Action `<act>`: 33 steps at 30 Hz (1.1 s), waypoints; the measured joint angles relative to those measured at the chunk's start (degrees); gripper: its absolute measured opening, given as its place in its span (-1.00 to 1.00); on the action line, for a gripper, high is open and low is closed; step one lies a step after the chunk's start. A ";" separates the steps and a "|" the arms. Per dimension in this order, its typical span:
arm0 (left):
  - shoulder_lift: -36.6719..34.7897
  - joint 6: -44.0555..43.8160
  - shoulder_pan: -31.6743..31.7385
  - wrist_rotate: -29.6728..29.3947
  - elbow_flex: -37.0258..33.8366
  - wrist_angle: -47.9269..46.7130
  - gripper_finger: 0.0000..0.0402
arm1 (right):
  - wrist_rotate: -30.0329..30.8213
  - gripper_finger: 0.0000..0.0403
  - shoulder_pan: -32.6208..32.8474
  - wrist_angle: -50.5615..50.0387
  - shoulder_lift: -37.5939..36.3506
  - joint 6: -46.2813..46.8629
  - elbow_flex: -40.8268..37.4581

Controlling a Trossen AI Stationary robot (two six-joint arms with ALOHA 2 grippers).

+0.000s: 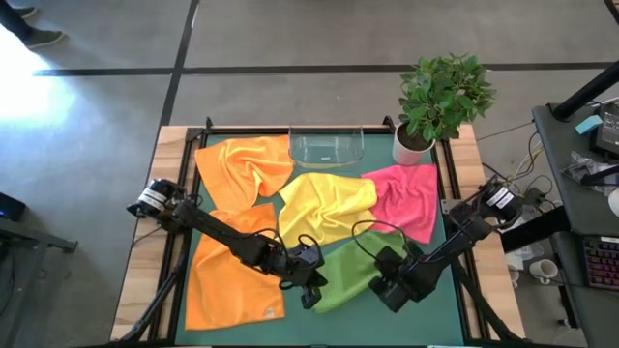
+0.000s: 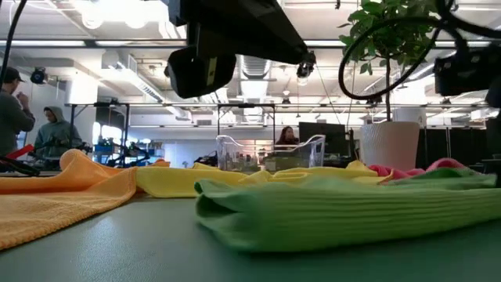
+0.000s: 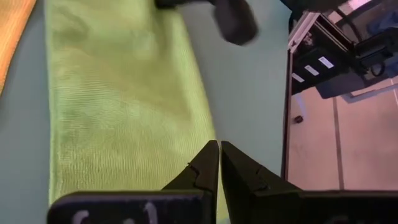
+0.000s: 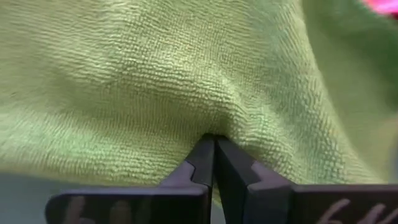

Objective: Fold microfiber towels
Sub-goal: Fold the green towel

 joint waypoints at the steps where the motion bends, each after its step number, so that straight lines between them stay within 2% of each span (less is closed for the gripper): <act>1: 0.00 0.09 0.00 0.00 0.00 -0.34 -0.99 | 0.41 -0.96 -0.41 -1.66 -0.01 -0.02 -0.02; 5: 0.00 1.42 0.00 0.00 -0.04 -2.52 -0.99 | 0.42 -0.96 -1.38 -7.21 -0.73 -0.02 -0.28; 10: 0.00 1.53 0.02 0.00 -0.07 -7.31 -0.99 | 0.26 -0.96 0.23 -6.24 -3.07 0.00 2.02; 15: 0.00 2.92 0.04 0.02 -0.11 -13.23 -0.99 | 1.58 -0.96 1.75 -5.05 -3.75 -2.18 7.78; 23: -2.57 10.36 0.10 0.13 -0.06 -21.49 -0.99 | 7.95 -0.96 1.07 12.38 -1.67 -7.61 13.17; 33: -10.40 21.29 0.12 -1.55 -0.53 -28.59 -0.99 | 8.18 -0.96 -0.27 22.16 4.07 -4.21 13.84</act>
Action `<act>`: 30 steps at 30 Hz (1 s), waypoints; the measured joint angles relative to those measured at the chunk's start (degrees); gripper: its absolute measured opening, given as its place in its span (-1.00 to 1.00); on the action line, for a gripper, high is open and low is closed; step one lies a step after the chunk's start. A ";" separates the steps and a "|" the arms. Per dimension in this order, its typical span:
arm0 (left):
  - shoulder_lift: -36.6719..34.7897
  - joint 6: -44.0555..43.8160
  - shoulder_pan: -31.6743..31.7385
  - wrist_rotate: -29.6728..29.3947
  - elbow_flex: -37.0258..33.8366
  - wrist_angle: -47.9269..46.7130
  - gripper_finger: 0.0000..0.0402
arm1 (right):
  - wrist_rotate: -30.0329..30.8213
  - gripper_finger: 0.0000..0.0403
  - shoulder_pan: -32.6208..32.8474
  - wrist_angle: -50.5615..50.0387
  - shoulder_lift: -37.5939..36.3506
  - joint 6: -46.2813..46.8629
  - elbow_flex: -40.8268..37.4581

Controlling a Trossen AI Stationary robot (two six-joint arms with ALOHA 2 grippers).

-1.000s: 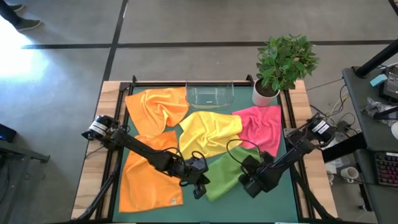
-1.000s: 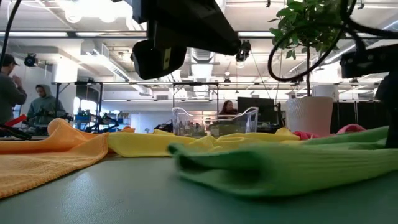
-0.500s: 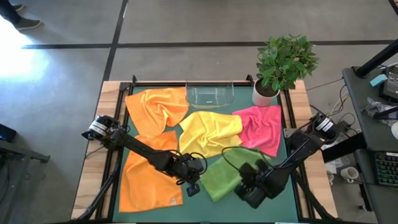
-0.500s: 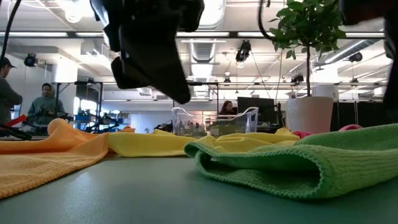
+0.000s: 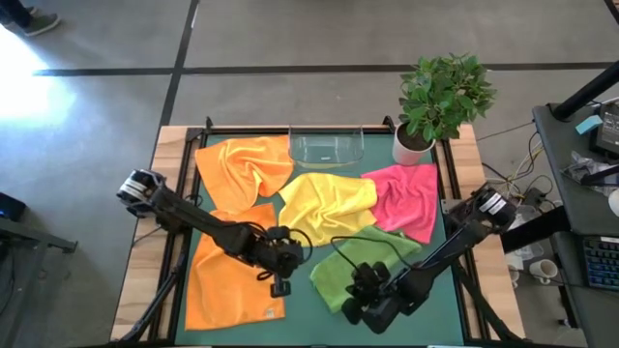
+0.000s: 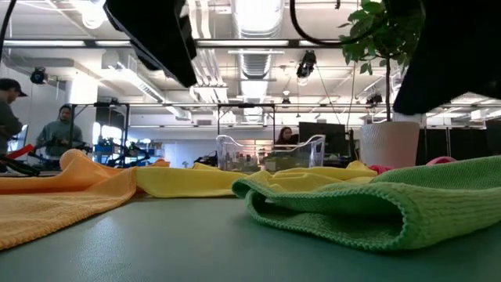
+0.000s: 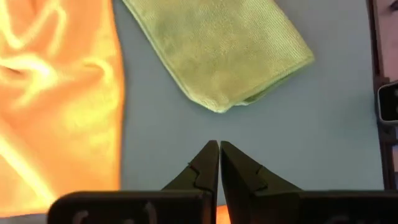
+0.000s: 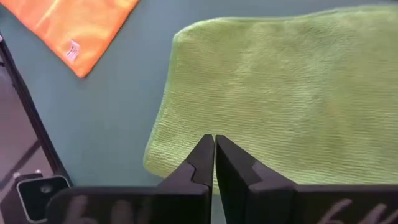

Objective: Fold microfiber towels
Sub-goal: Fold the green towel

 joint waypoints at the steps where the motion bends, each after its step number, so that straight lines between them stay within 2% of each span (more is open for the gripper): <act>1: -0.71 1.05 -0.01 -0.78 -0.11 -0.09 -0.99 | -0.05 -0.96 0.00 0.60 0.69 0.92 0.02; 8: -4.38 5.58 0.05 -5.90 -0.76 0.10 -0.99 | -1.08 -0.96 0.00 1.53 7.30 7.23 1.64; 14: -4.51 5.97 -0.01 -5.95 -0.85 0.25 -0.99 | -8.91 -0.96 0.21 1.17 11.62 7.55 5.98; 19: -3.22 8.83 -0.03 -5.90 -0.96 0.31 -0.99 | -9.25 -0.96 1.71 -0.65 13.91 11.25 9.76; 22: -2.50 9.29 -0.03 -5.65 -0.96 0.39 -0.99 | -10.26 -0.96 2.73 -5.90 13.86 14.05 11.30; 27: -1.05 10.19 -0.03 -5.49 -0.96 0.43 -0.99 | -11.41 -0.96 4.40 -20.37 13.16 18.95 14.16; 30: -0.07 10.24 0.05 -5.45 -0.96 0.45 -0.99 | -11.38 -0.96 4.92 -22.57 12.29 19.82 14.48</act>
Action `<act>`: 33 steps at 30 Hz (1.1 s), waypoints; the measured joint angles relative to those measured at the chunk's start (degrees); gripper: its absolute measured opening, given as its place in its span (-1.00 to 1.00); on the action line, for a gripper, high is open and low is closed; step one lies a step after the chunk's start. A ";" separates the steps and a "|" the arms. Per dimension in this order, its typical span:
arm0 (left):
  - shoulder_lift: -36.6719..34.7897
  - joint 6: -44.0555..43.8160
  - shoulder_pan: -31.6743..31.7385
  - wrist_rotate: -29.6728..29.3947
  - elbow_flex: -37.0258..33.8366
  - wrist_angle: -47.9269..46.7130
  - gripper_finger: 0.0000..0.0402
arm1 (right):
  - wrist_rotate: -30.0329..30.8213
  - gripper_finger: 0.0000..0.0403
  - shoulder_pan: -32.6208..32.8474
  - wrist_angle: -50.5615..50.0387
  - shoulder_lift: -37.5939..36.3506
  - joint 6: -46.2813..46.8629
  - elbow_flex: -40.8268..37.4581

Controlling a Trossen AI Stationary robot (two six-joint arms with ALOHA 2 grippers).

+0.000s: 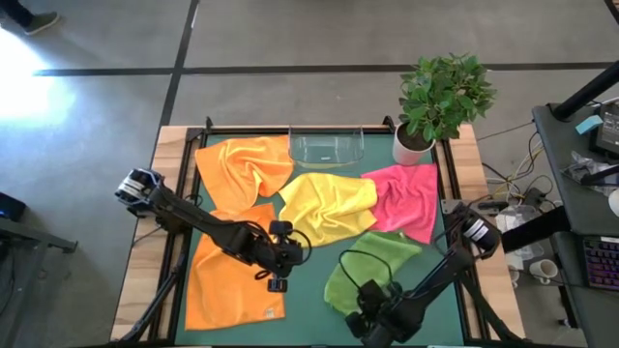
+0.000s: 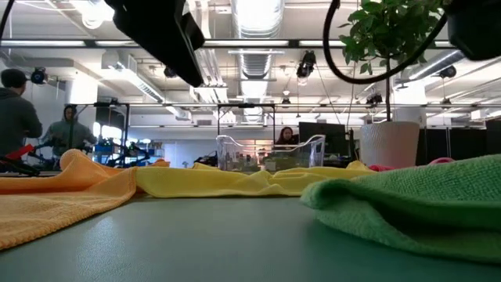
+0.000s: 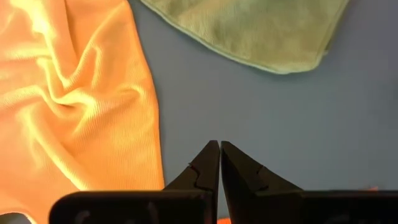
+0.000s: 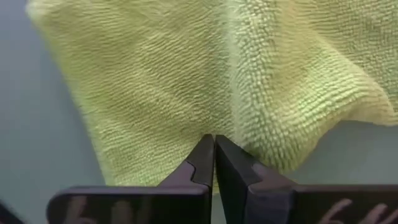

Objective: Fold microfiber towels
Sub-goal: Fold the green towel

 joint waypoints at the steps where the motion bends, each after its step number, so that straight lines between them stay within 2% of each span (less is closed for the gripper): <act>1: 0.39 0.01 0.00 0.00 0.00 0.08 -0.99 | 0.06 -0.96 0.04 0.36 -0.38 -0.36 0.06; 11: 1.92 4.42 -0.50 0.09 0.00 0.06 -0.99 | 2.07 -0.96 1.88 3.04 -2.87 -3.64 0.98; 19: 1.92 5.54 -0.50 -0.72 0.00 -0.47 -0.99 | 14.44 -0.96 7.58 3.04 -4.86 -4.12 3.65; 23: 1.92 5.52 -0.50 -1.50 0.00 -0.61 -0.99 | 17.61 -0.96 10.20 2.65 -4.86 -5.43 4.80; 28: 1.92 5.50 -0.50 6.58 0.00 -0.01 -0.99 | 18.03 -0.96 13.11 2.30 -4.84 -7.58 6.28; 33: 1.92 5.52 -0.87 8.05 0.00 0.46 -0.99 | 20.15 -0.96 16.54 1.37 -4.86 -7.62 7.40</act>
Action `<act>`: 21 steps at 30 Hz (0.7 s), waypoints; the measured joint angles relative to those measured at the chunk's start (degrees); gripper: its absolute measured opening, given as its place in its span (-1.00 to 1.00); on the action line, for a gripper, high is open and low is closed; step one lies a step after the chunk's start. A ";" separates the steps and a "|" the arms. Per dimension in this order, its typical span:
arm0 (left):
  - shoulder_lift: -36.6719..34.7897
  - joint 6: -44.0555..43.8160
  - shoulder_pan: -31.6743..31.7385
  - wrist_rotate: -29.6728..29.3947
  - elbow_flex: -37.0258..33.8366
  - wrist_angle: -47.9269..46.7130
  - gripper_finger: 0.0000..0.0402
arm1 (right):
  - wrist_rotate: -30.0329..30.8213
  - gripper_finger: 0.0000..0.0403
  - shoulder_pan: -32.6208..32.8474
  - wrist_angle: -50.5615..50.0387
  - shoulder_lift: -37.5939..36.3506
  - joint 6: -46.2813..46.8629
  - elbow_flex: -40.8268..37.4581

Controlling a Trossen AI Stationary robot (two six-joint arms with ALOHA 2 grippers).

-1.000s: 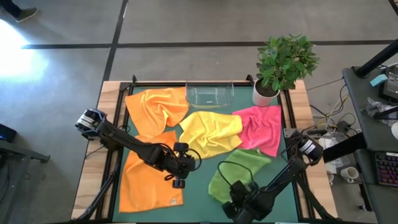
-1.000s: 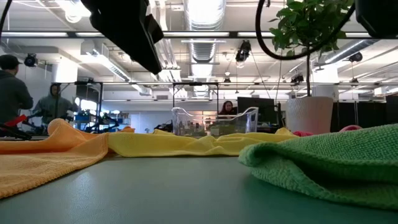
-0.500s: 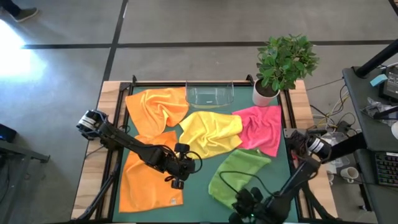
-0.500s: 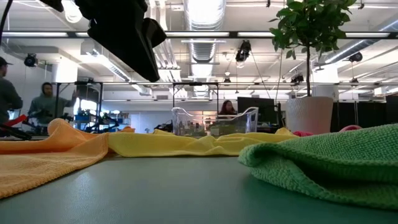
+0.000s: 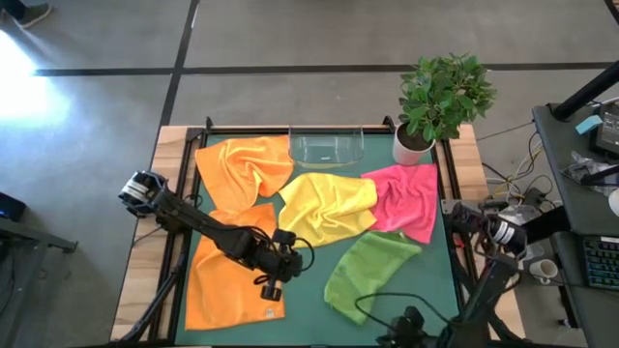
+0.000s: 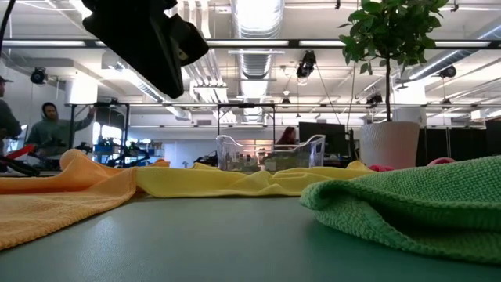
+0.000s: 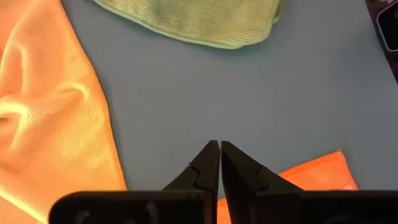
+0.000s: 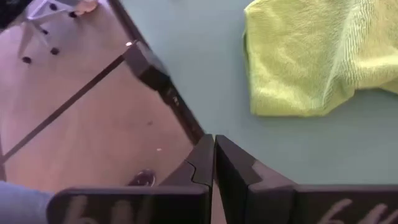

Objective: Fold microfiber towels
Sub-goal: Fold the green towel

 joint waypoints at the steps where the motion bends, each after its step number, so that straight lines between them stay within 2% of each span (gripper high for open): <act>1: 0.00 -0.01 0.00 -0.01 0.00 0.05 -0.99 | 0.32 -0.96 0.69 -0.30 0.00 0.36 0.19; 5: 0.00 -0.02 0.00 -0.04 0.00 0.05 -0.91 | 0.38 -0.96 3.18 -0.28 0.00 1.97 0.29; 9: 0.00 -0.07 0.00 -0.04 0.00 0.43 -0.70 | 0.41 -0.96 4.82 -0.28 0.00 1.81 0.29; 15: 0.00 -2.38 -1.27 0.67 0.00 8.60 -0.44 | 0.35 -0.96 5.00 -0.27 0.00 -0.77 0.26; 21: 0.77 8.22 -4.74 0.91 0.07 16.13 -0.41 | -1.22 -0.86 3.56 -0.20 0.02 -5.93 0.24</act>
